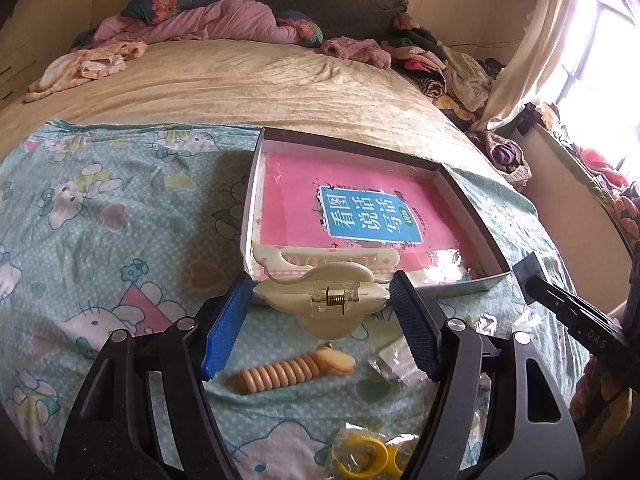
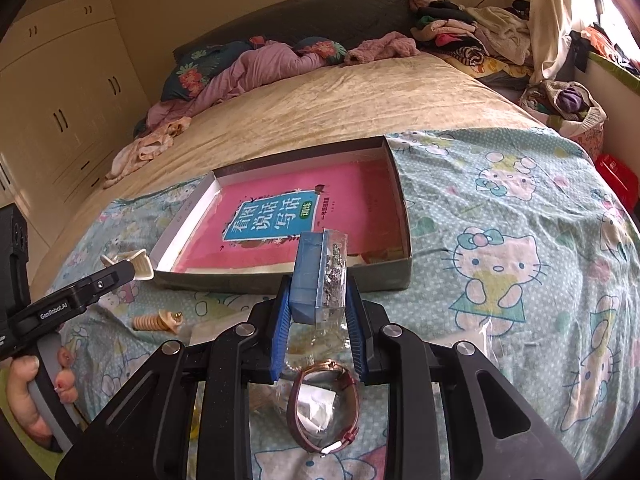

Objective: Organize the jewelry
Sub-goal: 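Carry claw clip into grey box with left tool while right tool drops blue box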

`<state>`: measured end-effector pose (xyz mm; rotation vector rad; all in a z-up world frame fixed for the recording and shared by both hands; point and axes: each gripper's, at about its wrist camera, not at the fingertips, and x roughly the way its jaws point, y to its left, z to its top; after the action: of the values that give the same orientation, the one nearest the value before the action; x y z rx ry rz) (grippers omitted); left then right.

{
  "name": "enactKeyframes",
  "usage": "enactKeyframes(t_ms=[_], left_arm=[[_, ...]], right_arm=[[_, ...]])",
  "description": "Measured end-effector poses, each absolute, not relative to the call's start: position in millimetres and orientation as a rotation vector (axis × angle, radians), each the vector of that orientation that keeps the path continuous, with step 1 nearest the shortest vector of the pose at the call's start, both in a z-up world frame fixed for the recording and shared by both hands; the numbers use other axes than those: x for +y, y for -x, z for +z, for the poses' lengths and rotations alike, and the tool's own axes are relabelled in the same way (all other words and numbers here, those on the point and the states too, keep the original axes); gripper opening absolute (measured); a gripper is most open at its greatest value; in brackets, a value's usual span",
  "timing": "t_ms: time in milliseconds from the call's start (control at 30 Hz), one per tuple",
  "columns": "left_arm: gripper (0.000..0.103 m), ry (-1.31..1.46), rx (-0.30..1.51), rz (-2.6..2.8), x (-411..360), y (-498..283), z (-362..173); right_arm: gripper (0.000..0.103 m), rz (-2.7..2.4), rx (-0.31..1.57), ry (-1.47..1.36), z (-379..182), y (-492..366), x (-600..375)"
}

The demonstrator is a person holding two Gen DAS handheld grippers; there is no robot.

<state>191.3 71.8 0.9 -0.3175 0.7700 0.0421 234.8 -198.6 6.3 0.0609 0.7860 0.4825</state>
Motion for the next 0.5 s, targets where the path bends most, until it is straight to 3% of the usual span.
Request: enactKeyframes(t_ms=[500], left_arm=[[0.063, 0.331, 0.775, 0.058, 79, -250, -7]], right_arm=[[0.025, 0.444, 0.773, -0.005, 11, -289, -184]])
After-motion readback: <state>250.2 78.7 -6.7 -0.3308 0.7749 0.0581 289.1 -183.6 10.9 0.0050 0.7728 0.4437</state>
